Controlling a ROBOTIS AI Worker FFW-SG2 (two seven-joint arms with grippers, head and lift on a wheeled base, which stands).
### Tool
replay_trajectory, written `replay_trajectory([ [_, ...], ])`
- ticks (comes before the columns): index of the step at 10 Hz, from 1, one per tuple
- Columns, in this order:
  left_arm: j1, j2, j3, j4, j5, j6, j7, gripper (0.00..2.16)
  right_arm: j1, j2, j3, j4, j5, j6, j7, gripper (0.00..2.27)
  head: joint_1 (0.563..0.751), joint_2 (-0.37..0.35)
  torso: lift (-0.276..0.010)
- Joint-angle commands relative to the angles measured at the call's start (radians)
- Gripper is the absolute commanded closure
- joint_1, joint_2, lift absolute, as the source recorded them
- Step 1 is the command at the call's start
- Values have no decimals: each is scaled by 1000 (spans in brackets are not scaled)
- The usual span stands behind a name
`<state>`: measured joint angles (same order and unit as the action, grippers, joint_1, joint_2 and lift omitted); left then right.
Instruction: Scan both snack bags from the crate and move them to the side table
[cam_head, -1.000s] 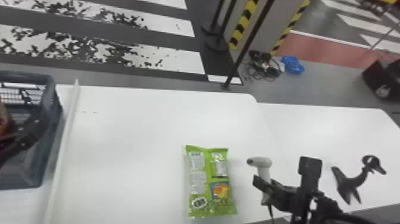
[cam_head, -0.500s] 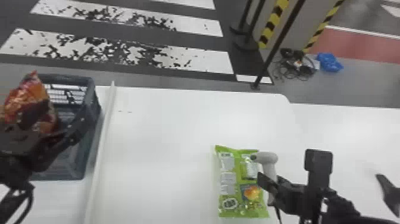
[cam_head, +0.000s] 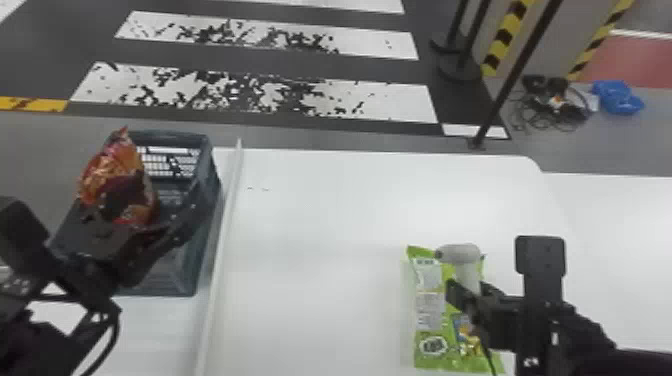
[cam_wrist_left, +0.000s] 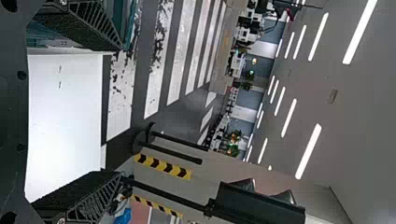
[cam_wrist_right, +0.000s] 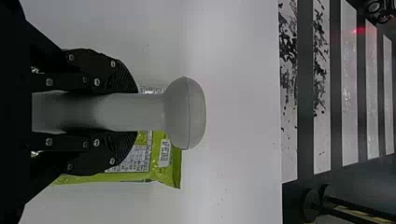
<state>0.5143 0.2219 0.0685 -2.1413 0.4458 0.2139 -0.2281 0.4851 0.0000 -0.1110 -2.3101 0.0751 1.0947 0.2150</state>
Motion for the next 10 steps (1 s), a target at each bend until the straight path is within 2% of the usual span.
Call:
replay_trajectory([
  [1,9,1,2,6,2,-9,-5,36,-31,1,37,41,32,-3,-11,2223,695,-80,-29],
  [4,15,2,5,6,2,-18,-20,36,-48,1,83,100,72,-34,-16,2223,695,-48,-29],
  [10,18,5,10,1,11,-18,-27,36,-92,1,86,198,95,-68,-5,2223,695,-45,-29],
])
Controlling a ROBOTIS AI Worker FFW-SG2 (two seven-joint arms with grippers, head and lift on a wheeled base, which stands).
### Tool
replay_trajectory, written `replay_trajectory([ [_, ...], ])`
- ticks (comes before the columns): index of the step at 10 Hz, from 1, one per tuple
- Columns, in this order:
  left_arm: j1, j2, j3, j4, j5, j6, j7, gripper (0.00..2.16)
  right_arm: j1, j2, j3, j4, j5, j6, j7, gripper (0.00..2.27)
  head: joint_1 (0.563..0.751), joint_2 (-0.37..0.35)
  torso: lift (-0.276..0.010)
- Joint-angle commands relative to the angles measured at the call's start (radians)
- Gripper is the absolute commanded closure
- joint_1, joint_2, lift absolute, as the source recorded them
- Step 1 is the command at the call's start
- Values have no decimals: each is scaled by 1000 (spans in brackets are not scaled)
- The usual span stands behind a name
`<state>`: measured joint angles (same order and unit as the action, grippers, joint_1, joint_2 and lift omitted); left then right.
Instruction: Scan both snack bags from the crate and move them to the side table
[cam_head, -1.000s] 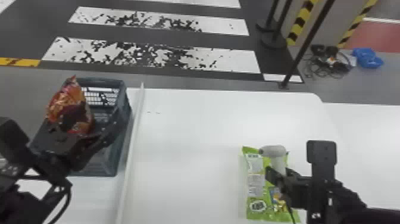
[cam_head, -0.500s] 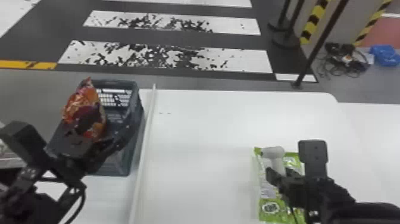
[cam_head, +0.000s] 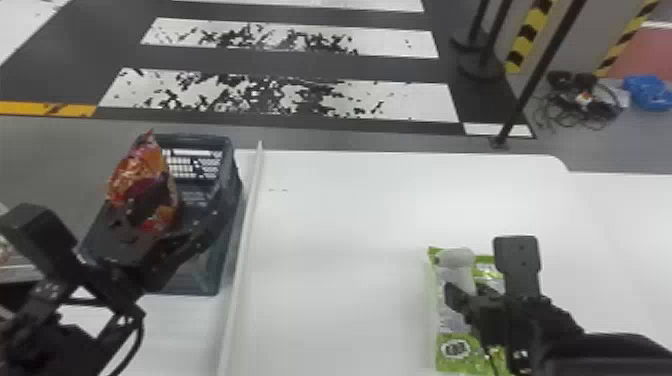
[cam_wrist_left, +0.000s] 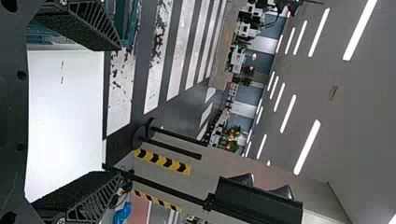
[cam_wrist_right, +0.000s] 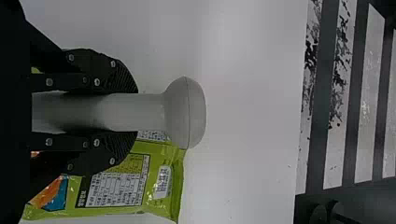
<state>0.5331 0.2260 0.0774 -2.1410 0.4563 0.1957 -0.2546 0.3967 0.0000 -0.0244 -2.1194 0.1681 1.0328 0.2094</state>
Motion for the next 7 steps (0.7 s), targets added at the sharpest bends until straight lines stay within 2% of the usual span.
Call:
replay_trajectory([
  [1,-1,4,4,3,2,0,0,36,-6,1,3,7,4,-6,1,2223,695,-42,-29],
  [7,-10,7,4,15,4,0,0,36,-30,1,1,56,17,-6,7,2219,695,-36,-29],
])
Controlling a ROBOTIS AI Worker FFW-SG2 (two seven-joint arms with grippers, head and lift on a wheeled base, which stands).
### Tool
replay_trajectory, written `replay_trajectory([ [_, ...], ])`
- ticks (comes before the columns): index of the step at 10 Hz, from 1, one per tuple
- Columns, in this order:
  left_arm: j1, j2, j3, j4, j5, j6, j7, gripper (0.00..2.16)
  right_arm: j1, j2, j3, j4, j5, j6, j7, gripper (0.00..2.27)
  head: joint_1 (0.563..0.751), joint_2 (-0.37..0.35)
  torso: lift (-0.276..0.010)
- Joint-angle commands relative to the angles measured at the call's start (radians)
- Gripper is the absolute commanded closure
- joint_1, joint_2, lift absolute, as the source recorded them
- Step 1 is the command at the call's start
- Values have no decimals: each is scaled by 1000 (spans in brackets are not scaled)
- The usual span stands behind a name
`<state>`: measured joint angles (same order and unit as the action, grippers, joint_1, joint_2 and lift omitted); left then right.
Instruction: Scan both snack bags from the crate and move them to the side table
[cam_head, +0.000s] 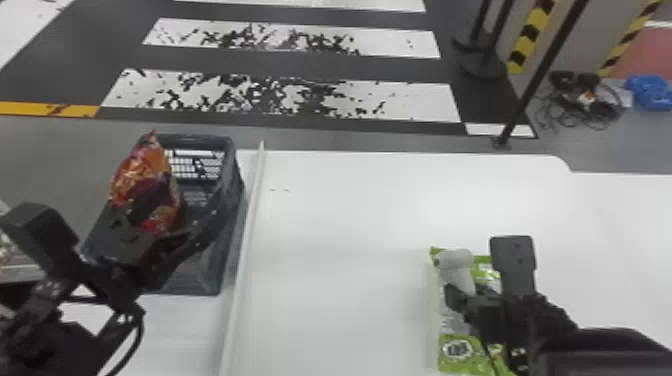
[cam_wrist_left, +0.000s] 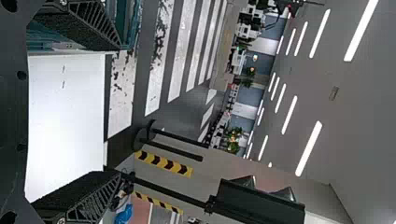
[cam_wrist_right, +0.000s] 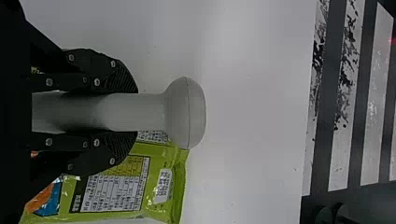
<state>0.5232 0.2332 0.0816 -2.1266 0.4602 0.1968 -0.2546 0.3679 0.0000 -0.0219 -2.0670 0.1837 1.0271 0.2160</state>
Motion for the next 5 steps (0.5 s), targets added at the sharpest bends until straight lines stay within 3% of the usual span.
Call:
replay_trajectory([
  [1,0,0,1,1,0,2,0,36,-3,1,0,8,2,0,0,2223,695,-36,-29],
  [5,0,0,1,-1,0,-1,0,36,-9,1,-3,21,3,-3,3,2223,695,-37,-29],
])
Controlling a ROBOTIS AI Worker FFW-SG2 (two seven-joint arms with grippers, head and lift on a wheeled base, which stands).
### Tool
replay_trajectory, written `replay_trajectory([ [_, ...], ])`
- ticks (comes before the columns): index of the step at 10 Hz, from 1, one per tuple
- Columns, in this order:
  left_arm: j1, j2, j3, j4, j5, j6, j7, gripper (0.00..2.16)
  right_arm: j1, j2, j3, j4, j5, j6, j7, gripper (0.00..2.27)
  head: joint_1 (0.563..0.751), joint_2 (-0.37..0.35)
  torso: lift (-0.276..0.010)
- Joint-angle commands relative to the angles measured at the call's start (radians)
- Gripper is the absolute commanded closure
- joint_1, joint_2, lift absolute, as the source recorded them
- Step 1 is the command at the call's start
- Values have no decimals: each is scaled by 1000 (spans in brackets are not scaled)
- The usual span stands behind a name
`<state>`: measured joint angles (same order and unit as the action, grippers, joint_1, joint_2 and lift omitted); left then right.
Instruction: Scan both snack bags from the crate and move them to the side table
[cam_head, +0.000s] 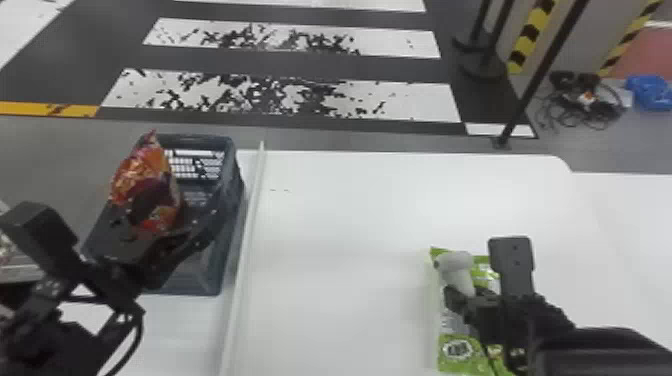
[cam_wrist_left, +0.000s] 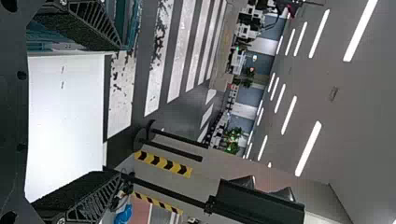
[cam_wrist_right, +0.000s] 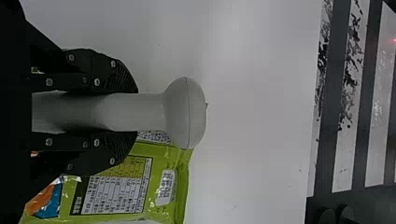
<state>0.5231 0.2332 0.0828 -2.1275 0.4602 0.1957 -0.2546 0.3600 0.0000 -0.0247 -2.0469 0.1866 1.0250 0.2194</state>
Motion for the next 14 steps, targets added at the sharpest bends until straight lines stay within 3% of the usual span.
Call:
replay_trajectory([
  [1,0,0,2,0,0,0,0,36,-1,1,-1,1,-1,-1,2,2223,695,-38,-29],
  [4,5,0,6,-8,0,0,-2,36,33,1,-14,-53,-9,-44,9,2219,695,-34,-29],
  [7,9,-2,9,-9,6,0,-8,36,34,1,-149,-93,-70,-56,35,2223,695,-55,-29],
  [10,11,-2,9,-12,6,-3,-9,36,4,-3,-322,-25,-139,-99,63,2219,695,-140,-29],
  [14,14,-8,2,-12,6,-3,-15,36,-50,-69,-454,154,-182,-203,90,2223,695,-272,-29],
])
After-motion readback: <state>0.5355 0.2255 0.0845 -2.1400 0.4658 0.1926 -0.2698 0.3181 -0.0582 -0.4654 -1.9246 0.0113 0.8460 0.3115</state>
